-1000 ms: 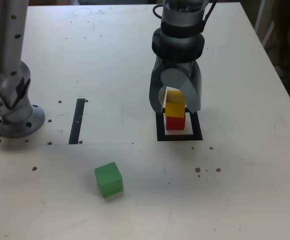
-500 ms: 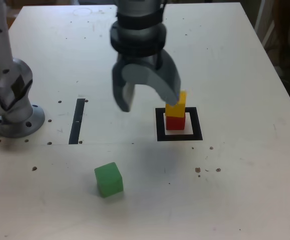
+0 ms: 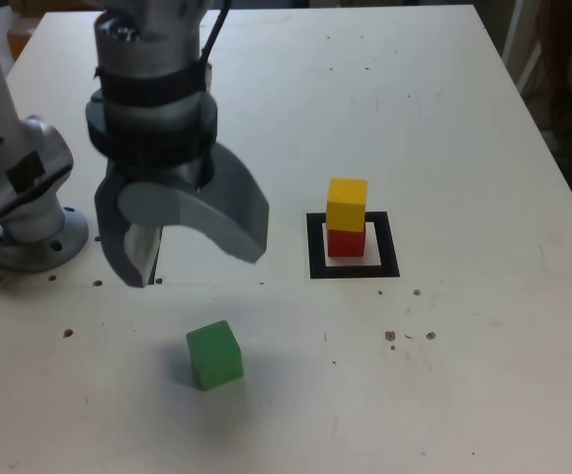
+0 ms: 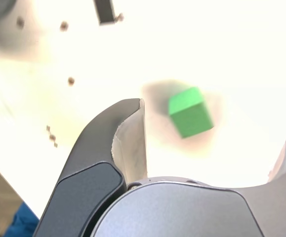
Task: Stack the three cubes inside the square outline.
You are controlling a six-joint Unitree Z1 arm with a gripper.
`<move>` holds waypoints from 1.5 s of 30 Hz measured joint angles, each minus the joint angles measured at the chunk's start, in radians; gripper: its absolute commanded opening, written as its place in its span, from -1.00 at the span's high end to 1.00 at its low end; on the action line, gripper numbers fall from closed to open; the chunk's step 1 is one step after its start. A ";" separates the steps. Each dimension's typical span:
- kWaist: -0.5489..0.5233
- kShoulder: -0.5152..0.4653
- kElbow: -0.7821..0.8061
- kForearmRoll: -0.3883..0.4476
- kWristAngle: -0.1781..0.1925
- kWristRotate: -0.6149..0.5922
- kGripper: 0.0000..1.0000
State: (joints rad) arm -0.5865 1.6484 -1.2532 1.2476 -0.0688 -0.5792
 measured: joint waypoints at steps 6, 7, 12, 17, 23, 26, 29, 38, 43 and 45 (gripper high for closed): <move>-0.066 0.070 -0.025 -0.019 -0.060 -0.164 -0.98; -0.069 0.084 -0.032 -0.023 -0.069 -0.181 -0.98; -0.081 0.129 -0.046 -0.051 -0.085 -0.234 -0.98; -0.080 0.137 0.028 -0.153 -0.066 -0.243 -0.98; -0.060 0.145 0.086 -0.188 -0.033 -0.269 -0.93; -0.054 0.159 0.097 -0.205 -0.037 -0.279 -0.86; -0.053 0.179 0.108 -0.244 -0.050 -0.285 -0.77; -0.053 0.198 0.114 -0.283 -0.083 -0.297 -0.33; -0.053 0.198 0.139 -0.319 -0.062 -0.336 -0.03; -0.053 0.198 0.154 -0.346 -0.052 -0.350 0.01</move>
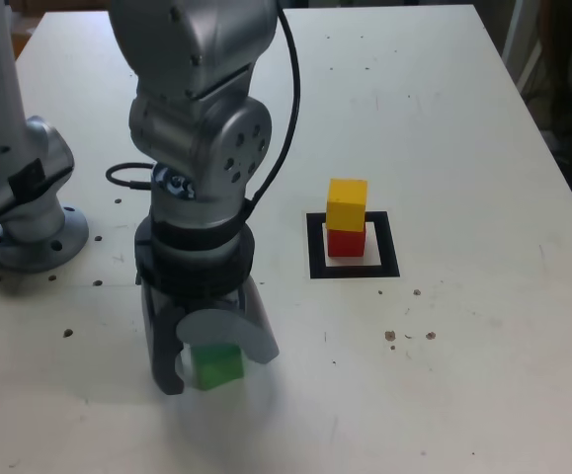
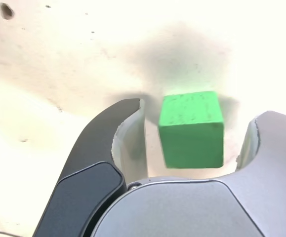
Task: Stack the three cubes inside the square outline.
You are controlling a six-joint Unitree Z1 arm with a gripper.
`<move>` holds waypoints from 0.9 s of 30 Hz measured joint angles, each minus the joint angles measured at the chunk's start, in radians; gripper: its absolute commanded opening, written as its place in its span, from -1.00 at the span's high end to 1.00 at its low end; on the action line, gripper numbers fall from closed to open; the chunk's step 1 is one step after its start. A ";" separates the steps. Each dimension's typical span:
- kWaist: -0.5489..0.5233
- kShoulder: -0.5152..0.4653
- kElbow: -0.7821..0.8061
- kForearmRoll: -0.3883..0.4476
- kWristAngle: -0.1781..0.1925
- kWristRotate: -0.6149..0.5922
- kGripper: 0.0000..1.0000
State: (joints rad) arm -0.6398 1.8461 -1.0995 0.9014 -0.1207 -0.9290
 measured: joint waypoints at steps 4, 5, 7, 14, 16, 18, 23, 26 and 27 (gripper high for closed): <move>0.000 0.000 0.016 -0.033 0.010 -0.007 0.15; 0.000 0.000 0.017 -0.037 0.011 -0.008 0.20; 0.000 0.003 0.018 -0.045 0.013 -0.008 0.31; 0.000 0.006 0.007 -0.020 0.037 -0.008 0.49; 0.000 0.004 0.003 -0.008 0.045 -0.008 0.52; 0.000 0.002 0.002 0.002 0.049 -0.007 0.56; 0.001 -0.007 -0.021 0.043 0.080 0.004 0.59; 0.009 -0.020 -0.076 0.122 0.114 0.015 0.59; 0.013 -0.026 -0.101 0.151 0.125 0.022 0.59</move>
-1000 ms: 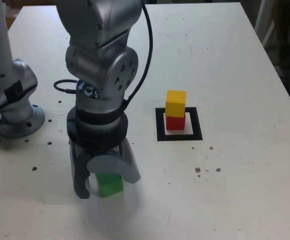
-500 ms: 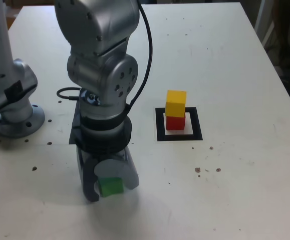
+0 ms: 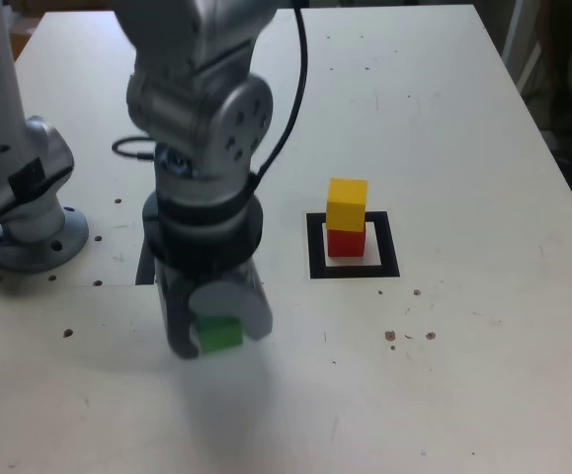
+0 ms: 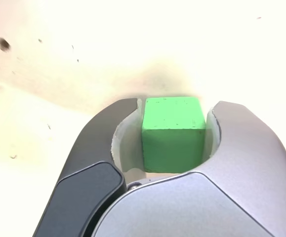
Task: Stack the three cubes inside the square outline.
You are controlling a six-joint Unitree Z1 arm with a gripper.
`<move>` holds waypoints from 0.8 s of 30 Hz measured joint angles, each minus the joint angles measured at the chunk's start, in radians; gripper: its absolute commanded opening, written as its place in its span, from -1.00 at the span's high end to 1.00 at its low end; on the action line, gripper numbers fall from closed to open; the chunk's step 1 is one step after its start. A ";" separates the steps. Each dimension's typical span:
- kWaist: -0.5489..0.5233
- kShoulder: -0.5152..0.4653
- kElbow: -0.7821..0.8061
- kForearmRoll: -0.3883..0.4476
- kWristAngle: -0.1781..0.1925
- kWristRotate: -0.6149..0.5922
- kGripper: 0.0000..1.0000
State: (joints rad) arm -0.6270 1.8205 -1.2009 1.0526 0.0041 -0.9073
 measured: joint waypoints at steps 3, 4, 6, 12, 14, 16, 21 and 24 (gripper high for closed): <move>0.013 -0.012 -0.076 0.083 0.021 0.021 0.60; 0.017 -0.012 -0.100 0.114 0.029 0.035 0.60; 0.039 -0.013 -0.164 0.178 0.050 0.092 0.61; 0.181 0.032 -0.356 0.360 0.046 0.296 0.61; 0.234 0.058 -0.413 0.367 0.042 0.361 0.61; 0.276 0.074 -0.479 0.367 0.043 0.433 0.61; 0.363 0.097 -0.532 0.373 0.051 0.599 0.61; 0.407 0.116 -0.567 0.389 0.052 0.700 0.61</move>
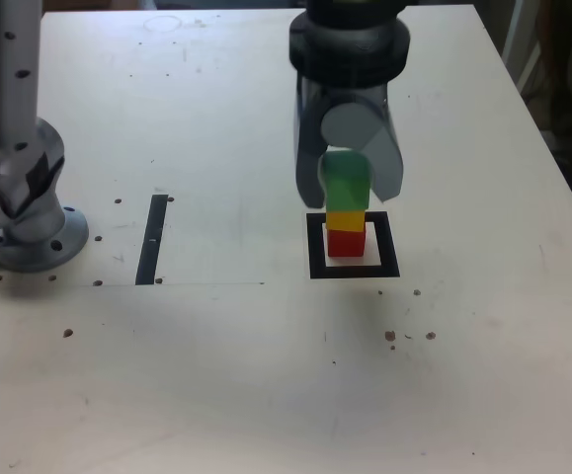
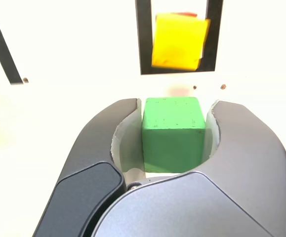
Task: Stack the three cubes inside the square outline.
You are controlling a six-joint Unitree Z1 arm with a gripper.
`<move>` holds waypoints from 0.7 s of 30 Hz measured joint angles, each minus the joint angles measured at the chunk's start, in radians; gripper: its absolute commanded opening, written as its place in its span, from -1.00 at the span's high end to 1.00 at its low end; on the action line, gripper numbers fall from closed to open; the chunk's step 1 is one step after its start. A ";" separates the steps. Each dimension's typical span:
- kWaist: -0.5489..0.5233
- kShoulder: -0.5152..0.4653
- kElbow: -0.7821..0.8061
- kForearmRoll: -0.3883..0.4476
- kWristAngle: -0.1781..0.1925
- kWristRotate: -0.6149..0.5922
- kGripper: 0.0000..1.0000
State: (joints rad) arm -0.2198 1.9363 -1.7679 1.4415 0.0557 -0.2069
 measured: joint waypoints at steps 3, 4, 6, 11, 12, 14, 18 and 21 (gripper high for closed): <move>0.034 0.012 -0.007 0.016 0.000 0.062 0.61; 0.045 0.017 -0.007 0.018 0.000 0.067 0.61; 0.060 0.026 -0.005 0.021 0.001 0.082 0.61; 0.072 0.046 -0.004 0.022 0.001 0.103 0.61; 0.074 0.051 -0.004 0.022 0.001 0.104 0.61; 0.077 0.058 -0.004 0.022 0.001 0.105 0.61; 0.088 0.066 -0.001 0.022 0.005 0.109 0.60; 0.099 0.076 0.002 0.022 0.006 0.115 0.60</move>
State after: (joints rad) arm -0.1212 2.0121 -1.7658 1.4634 0.0620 -0.0916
